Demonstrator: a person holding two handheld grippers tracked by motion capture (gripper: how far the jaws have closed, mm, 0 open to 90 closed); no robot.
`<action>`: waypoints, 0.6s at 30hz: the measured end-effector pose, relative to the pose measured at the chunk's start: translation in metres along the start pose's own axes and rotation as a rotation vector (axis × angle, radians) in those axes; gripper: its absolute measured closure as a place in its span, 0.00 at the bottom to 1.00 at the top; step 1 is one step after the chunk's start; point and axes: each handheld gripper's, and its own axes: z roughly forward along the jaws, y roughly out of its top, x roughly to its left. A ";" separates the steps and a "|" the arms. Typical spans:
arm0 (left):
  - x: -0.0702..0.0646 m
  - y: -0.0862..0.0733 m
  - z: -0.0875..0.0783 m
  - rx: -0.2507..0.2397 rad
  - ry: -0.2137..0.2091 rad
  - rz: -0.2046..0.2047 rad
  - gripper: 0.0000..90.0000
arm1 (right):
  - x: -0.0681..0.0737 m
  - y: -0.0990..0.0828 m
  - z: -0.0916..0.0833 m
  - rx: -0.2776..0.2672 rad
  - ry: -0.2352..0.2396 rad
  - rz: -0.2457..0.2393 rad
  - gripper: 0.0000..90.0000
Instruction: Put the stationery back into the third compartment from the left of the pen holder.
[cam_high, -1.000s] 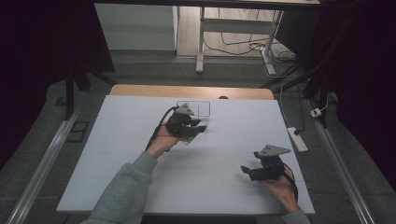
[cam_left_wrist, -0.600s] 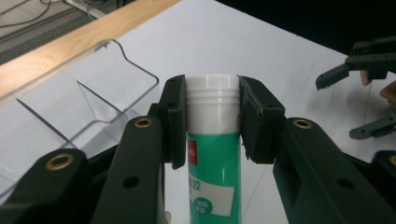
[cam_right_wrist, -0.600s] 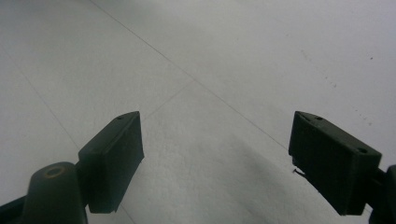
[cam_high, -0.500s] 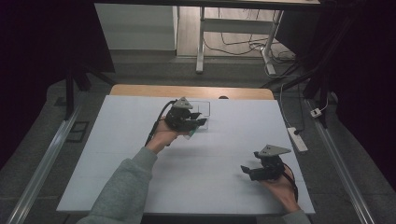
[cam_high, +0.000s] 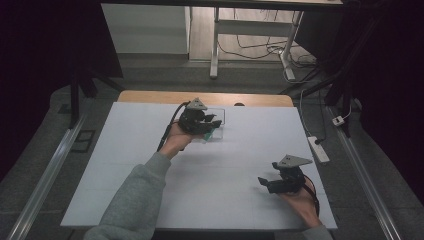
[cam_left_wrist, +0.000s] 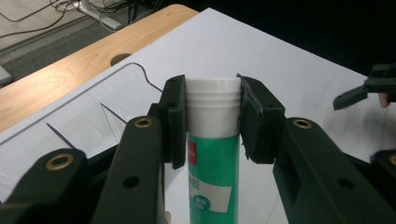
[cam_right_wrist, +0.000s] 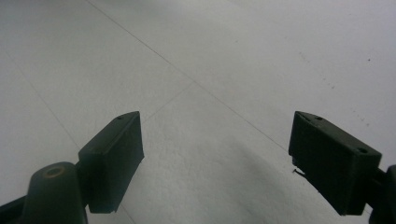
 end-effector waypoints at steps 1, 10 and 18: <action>0.001 0.002 0.001 0.001 0.001 0.003 0.71 | 0.000 0.000 0.000 0.001 0.000 0.000 0.19; 0.005 0.017 0.009 -0.005 0.029 0.009 0.71 | 0.000 0.000 0.000 0.001 -0.004 -0.002 0.19; 0.013 0.030 0.016 -0.020 0.048 -0.002 0.71 | 0.000 0.000 0.000 0.002 -0.002 -0.001 0.19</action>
